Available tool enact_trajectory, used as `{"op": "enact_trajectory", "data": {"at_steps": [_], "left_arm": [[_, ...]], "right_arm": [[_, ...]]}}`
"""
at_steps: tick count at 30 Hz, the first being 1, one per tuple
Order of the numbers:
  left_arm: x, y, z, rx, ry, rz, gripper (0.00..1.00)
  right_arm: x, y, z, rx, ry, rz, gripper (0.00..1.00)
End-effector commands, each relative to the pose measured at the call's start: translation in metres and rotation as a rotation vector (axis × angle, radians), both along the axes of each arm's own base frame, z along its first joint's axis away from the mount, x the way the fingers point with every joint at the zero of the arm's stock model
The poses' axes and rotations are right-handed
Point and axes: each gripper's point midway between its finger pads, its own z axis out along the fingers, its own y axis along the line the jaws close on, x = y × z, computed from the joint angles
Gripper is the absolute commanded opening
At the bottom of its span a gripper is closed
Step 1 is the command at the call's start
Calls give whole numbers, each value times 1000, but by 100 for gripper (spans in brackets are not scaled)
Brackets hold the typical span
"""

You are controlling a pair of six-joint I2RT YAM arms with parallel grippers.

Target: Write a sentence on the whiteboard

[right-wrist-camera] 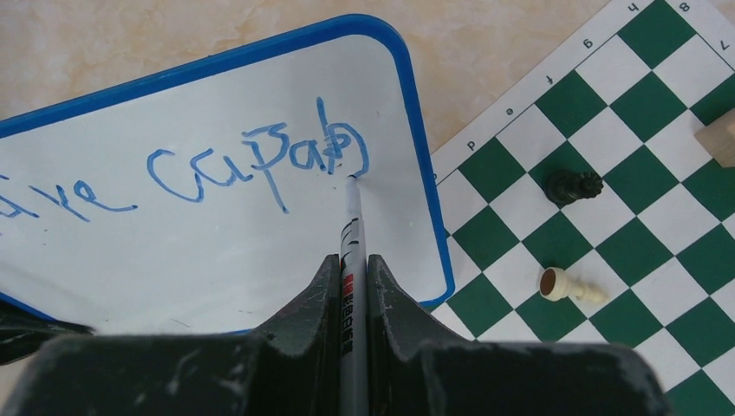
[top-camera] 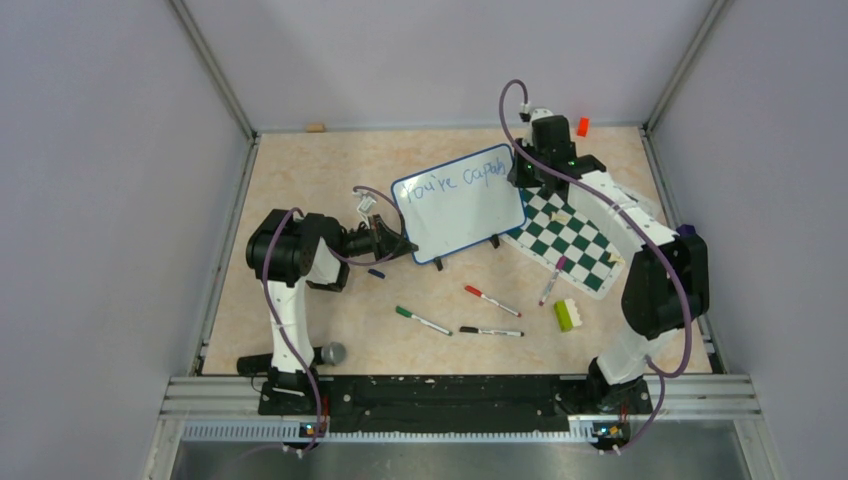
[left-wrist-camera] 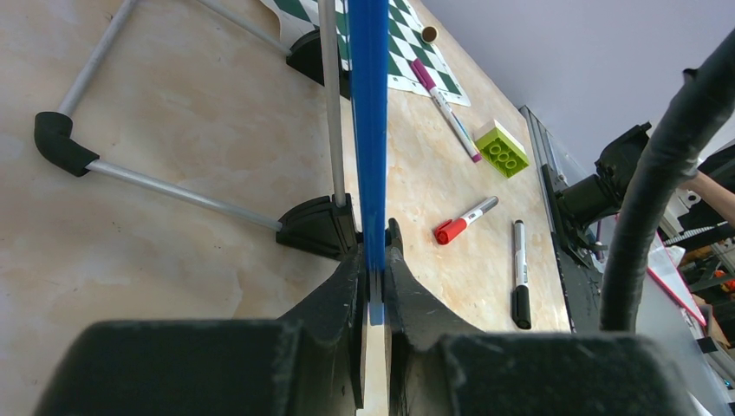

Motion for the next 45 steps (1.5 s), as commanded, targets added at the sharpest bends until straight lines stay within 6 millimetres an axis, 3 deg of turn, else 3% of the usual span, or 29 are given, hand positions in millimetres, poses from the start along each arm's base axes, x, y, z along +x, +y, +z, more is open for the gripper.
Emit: {"op": "enact_trajectory", "data": {"at_steps": [1, 6, 16, 37, 45], "left_arm": [[-7, 0, 16, -7, -108, -41, 4], [-7, 0, 16, -6, -108, -41, 5], [-7, 0, 16, -6, -107, -41, 5], [-7, 0, 16, -7, -109, -41, 4], [-7, 0, 16, -6, -108, -42, 4]], "right_arm": [[3, 10, 28, 78, -72, 37, 0], [3, 10, 45, 93, -117, 30, 0], [6, -14, 72, 102, -188, -39, 0], [35, -7, 54, 98, -154, -38, 0], [25, -8, 33, 87, -103, -30, 0]]}}
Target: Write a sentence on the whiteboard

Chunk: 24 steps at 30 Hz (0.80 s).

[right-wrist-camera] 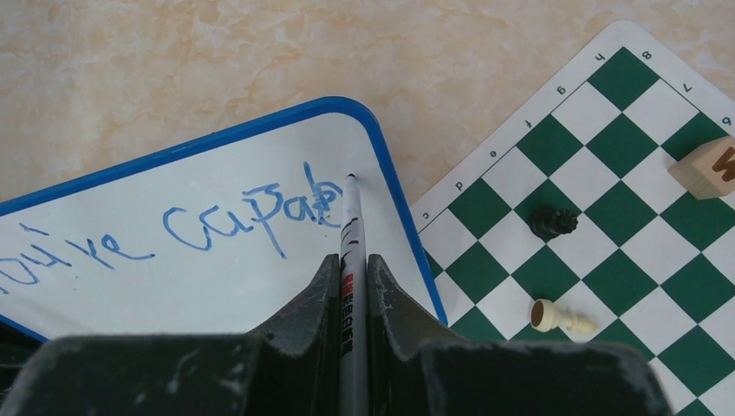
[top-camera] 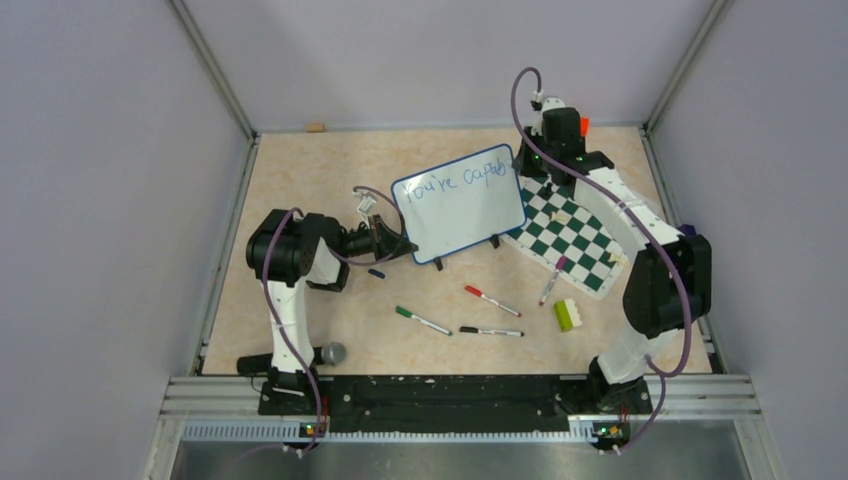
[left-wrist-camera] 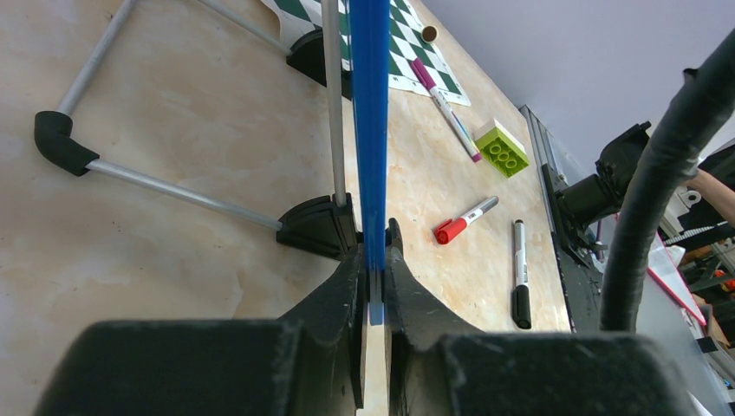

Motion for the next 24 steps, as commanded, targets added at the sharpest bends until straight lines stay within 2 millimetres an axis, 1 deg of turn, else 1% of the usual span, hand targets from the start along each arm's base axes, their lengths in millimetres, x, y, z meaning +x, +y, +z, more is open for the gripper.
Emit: {"op": "enact_trajectory", "data": {"at_steps": [1, 2, 8, 14, 17, 21, 24], "left_arm": [[-7, 0, 16, -7, -109, -41, 4], [-7, 0, 16, -7, -109, -41, 4], [-7, 0, 16, -7, -109, -41, 4], [-7, 0, 16, -7, -110, -41, 4], [-7, 0, 17, -7, -110, -41, 4], [-7, 0, 17, -7, -110, -42, 4], [-7, 0, 16, -7, -109, -42, 4]], "right_arm": [[4, 0, 10, 20, -30, 4, 0], [0, 0, 5, 19, -17, 7, 0], [-18, -4, -10, 3, 28, 22, 0], [-27, -6, -17, -6, 46, 28, 0], [-27, -5, -9, 4, 29, 25, 0], [-26, -8, 9, 16, -16, 12, 0], [-25, -8, 18, 19, -37, 8, 0]]}}
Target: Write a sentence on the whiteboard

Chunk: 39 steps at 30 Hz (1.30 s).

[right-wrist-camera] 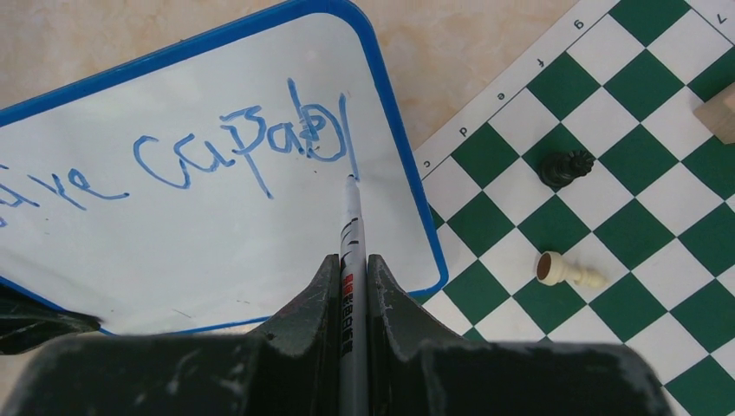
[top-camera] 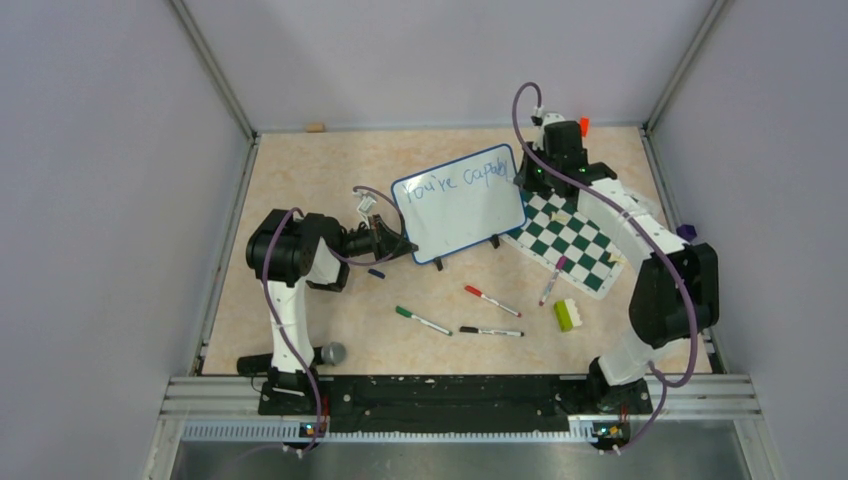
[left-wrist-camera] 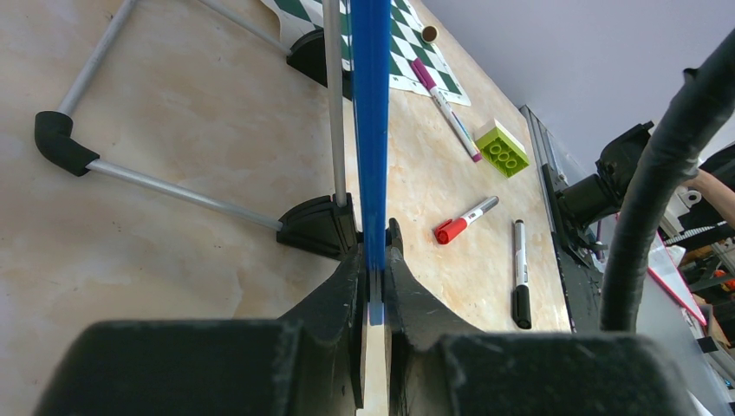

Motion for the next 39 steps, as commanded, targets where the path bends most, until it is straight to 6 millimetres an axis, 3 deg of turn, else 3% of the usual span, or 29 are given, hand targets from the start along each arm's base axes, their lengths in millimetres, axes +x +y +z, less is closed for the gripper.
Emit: {"op": "enact_trajectory", "data": {"at_steps": [1, 6, 31, 39], "left_arm": [[-7, 0, 16, -7, -109, -41, 4], [-7, 0, 16, -7, -107, -41, 4], [-7, 0, 16, -7, -107, -43, 4], [-7, 0, 16, -7, -109, -42, 5]], "right_arm": [[3, -4, 45, 31, -118, -12, 0], [7, -6, 49, 26, -132, -22, 0], [26, -3, 22, 15, -101, -39, 0], [28, -12, 14, -17, -89, -84, 0]]}}
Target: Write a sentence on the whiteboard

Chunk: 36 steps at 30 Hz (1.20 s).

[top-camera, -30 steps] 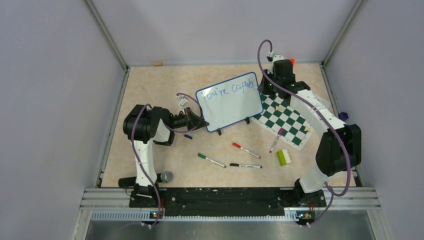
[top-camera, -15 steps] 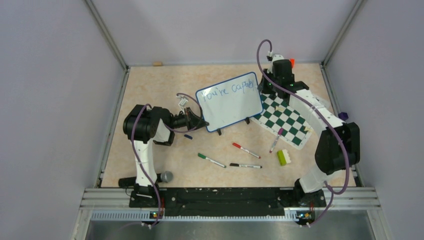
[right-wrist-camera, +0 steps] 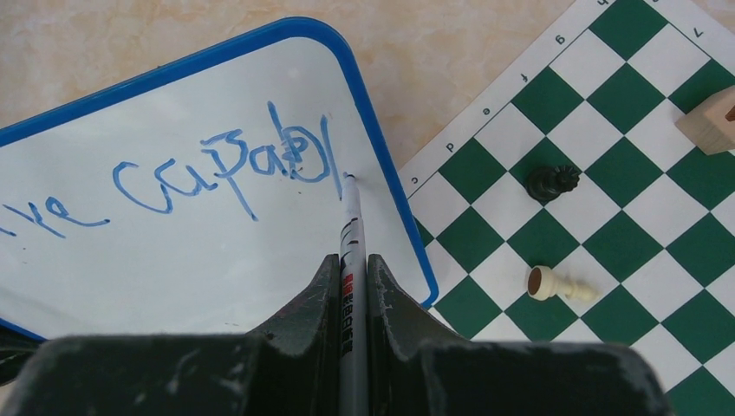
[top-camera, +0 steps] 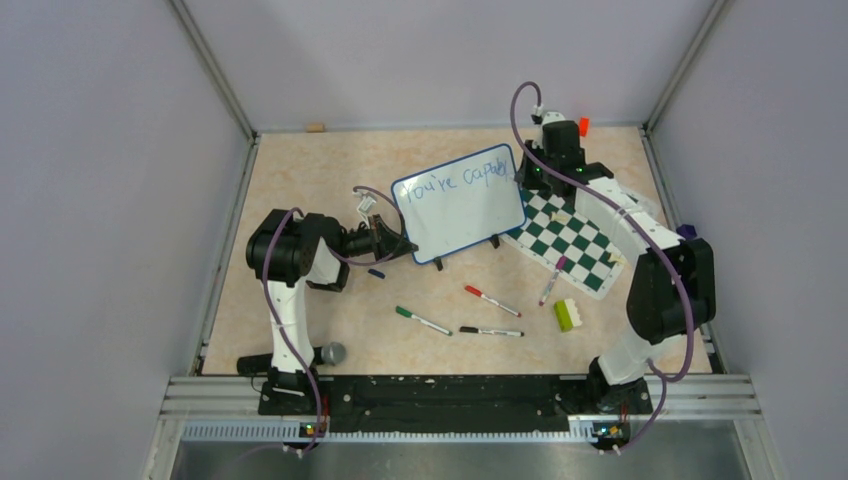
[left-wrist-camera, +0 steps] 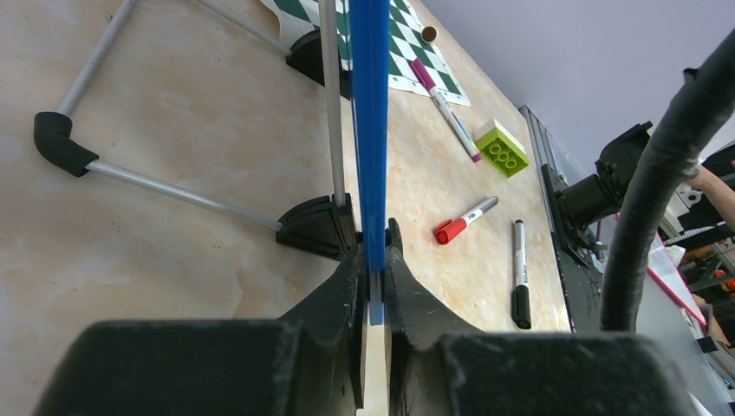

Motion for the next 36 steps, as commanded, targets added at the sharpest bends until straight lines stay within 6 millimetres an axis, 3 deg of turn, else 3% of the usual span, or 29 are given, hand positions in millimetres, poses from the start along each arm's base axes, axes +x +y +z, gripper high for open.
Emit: {"op": "enact_trajectory", "data": {"at_steps": [1, 21, 36], "left_arm": [[-7, 1, 16, -7, -109, -42, 4], [-7, 0, 16, -7, -109, -42, 4], [-7, 0, 16, -6, -108, -45, 5]], "right_arm": [[18, -11, 15, -11, -59, -61, 0], [26, -16, 20, -11, -80, -89, 0], [33, -7, 34, 20, -114, -58, 0]]}}
